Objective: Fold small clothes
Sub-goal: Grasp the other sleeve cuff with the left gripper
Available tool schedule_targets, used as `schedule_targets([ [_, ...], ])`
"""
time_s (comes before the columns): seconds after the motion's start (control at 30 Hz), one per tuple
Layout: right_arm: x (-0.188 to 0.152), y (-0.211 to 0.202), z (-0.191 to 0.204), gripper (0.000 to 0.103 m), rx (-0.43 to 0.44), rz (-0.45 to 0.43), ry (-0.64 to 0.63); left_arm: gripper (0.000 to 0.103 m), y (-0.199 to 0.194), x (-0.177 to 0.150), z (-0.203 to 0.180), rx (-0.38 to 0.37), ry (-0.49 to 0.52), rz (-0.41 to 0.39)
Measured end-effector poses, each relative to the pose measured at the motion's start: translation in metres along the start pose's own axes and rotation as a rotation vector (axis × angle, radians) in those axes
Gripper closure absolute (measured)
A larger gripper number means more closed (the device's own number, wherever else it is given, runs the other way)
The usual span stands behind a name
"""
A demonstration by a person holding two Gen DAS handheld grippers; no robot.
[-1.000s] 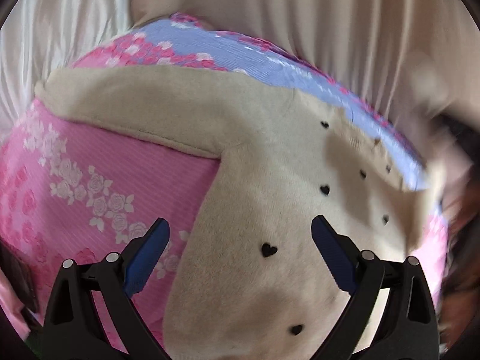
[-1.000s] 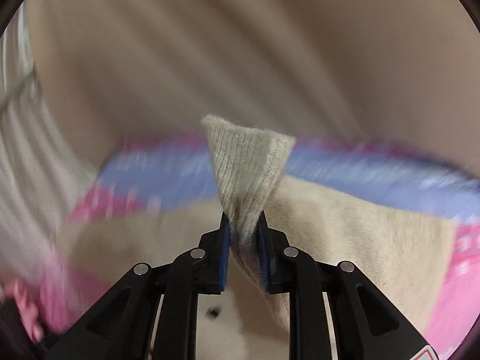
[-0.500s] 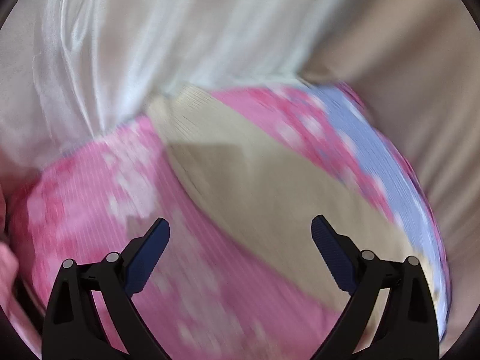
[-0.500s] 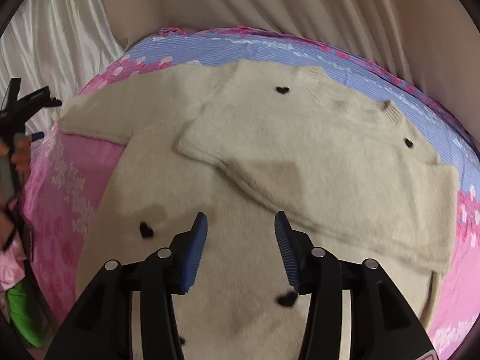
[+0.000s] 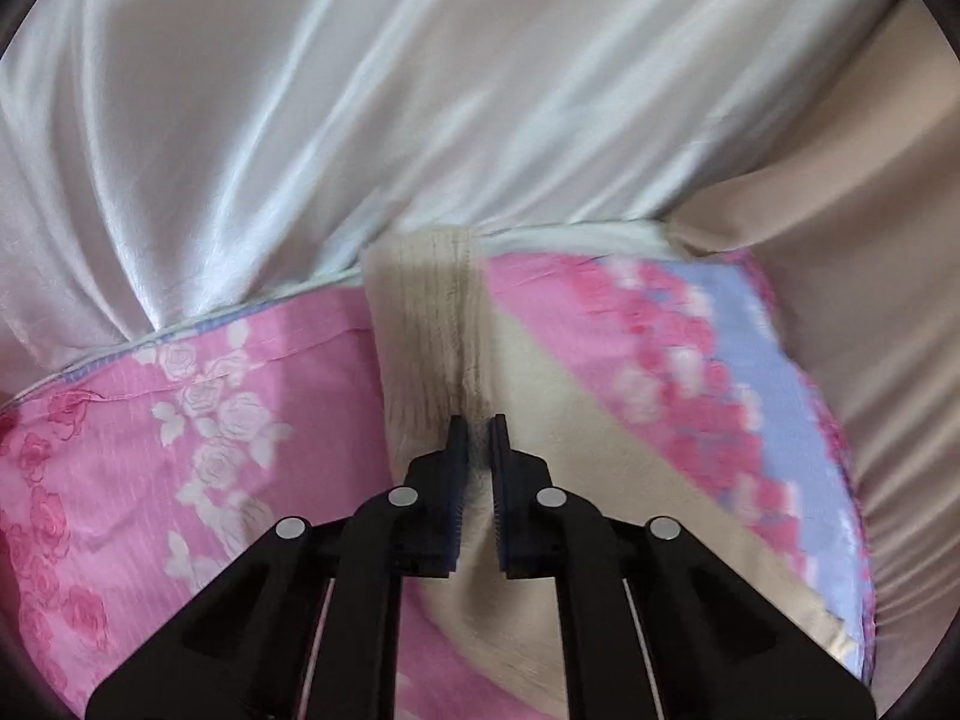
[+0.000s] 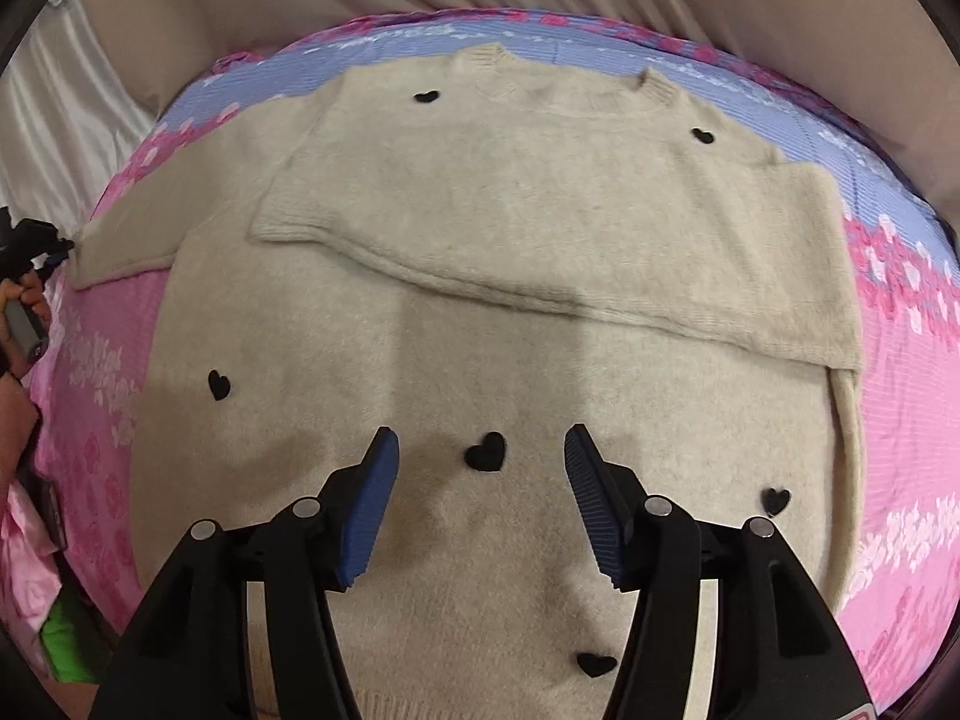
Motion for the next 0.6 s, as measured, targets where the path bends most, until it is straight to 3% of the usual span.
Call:
schedule_targets([
  [0.13, -0.007, -0.005, -0.01, 0.046, -0.001, -0.01, 0.041, 0.099, -0.054, -0.005, -0.064, -0.107, 0.132, -0.084],
  [0.23, -0.012, -0.01, -0.017, 0.046, 0.004, -0.024, 0.062, 0.099, -0.101, -0.014, -0.124, -0.263, 0.186, -0.093],
  [0.4, -0.018, -0.025, -0.037, 0.046, 0.016, -0.081, 0.11, 0.099, -0.198, -0.052, -0.237, -0.51, 0.371, -0.146],
  [0.5, -0.025, -0.033, -0.055, 0.046, 0.015, -0.103, 0.154, 0.099, -0.255, -0.106, -0.309, -0.677, 0.504, -0.124],
  [0.6, -0.035, -0.042, -0.078, 0.046, 0.009, -0.124, 0.208, 0.099, -0.286, -0.17, -0.36, -0.785, 0.608, -0.065],
])
Point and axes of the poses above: each gripper's, at about its wrist camera, not at the fingertips, and y roughly the way its jaws point, z to its left, x to its top, the point moved 8 cm from there along y, roughly the way its jaws point, and after that the axes turned 3 degrees about -y, right-handed, at the moved point
